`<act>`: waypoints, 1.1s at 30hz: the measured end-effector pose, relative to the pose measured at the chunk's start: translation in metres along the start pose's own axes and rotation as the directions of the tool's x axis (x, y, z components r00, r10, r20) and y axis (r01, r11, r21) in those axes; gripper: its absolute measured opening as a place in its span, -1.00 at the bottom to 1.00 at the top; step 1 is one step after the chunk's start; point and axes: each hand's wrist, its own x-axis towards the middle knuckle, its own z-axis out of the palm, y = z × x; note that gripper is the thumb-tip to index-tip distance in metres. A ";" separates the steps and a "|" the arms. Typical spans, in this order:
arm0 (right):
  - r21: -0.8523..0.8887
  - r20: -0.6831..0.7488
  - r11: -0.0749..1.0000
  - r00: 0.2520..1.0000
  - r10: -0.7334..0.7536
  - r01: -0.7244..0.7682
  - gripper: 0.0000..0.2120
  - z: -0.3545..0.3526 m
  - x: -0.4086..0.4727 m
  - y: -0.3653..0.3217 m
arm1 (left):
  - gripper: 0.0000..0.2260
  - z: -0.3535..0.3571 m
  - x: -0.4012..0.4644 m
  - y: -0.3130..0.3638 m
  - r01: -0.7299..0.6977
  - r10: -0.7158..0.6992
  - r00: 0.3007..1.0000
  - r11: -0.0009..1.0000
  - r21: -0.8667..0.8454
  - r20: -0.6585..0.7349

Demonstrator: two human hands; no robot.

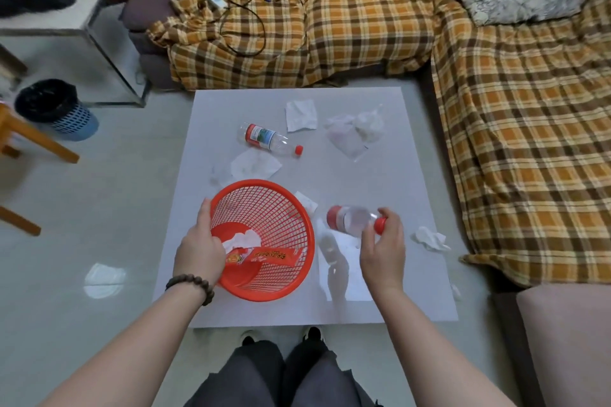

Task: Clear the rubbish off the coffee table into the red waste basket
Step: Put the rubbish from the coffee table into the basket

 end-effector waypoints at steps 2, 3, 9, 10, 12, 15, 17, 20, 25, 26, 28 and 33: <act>0.131 -0.073 0.988 0.994 -0.076 0.085 -0.78 -0.005 0.006 -0.030 | -0.42 -0.002 0.005 0.003 0.013 -0.013 1.000 1.000 -0.012 0.007; 0.174 -0.090 0.976 0.989 -0.113 0.128 -0.79 -0.005 0.008 -0.043 | -0.42 -0.002 0.007 0.004 0.022 -0.022 1.000 1.000 -0.018 0.008; 0.185 0.142 0.942 0.941 -0.307 0.279 -0.80 0.031 0.006 -0.081 | -0.40 -0.010 0.013 0.021 -0.052 0.056 0.998 0.990 -0.131 0.025; 0.165 0.202 0.947 0.930 -0.306 0.275 -0.79 0.041 0.005 -0.081 | -0.40 -0.013 0.012 0.024 -0.078 0.085 0.996 0.984 -0.157 0.037; 0.129 0.296 0.957 0.911 -0.288 0.261 -0.76 0.057 0.004 -0.081 | -0.41 -0.017 0.010 0.030 -0.121 0.132 0.990 0.974 -0.194 0.043; 0.079 0.365 0.963 0.891 -0.270 0.259 -0.72 0.077 0.004 -0.080 | -0.40 -0.023 0.009 0.034 -0.160 0.169 0.985 0.963 -0.218 0.022; 0.008 0.384 0.957 0.883 -0.271 0.290 -0.70 0.087 0.006 -0.079 | -0.39 -0.026 0.009 0.031 -0.162 0.168 0.986 0.964 -0.209 0.014; -0.147 0.467 0.924 0.848 -0.250 0.353 -0.59 0.098 0.012 -0.075 | -0.40 -0.031 0.011 0.018 -0.120 0.125 0.992 0.974 -0.194 0.016; -0.316 0.596 0.787 0.756 -0.270 0.530 -0.41 0.107 0.022 -0.062 | -0.41 -0.035 0.017 -0.008 0.002 -0.005 1.000 0.985 -0.173 -0.013; -0.323 0.627 0.768 0.733 -0.264 0.554 -0.37 0.108 0.023 -0.058 | -0.41 -0.036 0.017 -0.011 0.023 -0.026 1.000 0.984 -0.175 -0.017; -0.284 0.673 0.784 0.698 -0.246 0.551 -0.34 0.109 0.026 -0.051 | -0.41 -0.037 0.018 -0.018 0.073 -0.078 0.997 0.982 -0.172 -0.020; -0.292 0.646 0.830 0.738 -0.195 0.475 -0.47 0.113 0.044 -0.012 | -0.43 -0.040 0.018 -0.039 0.199 -0.209 0.977 0.967 -0.161 -0.048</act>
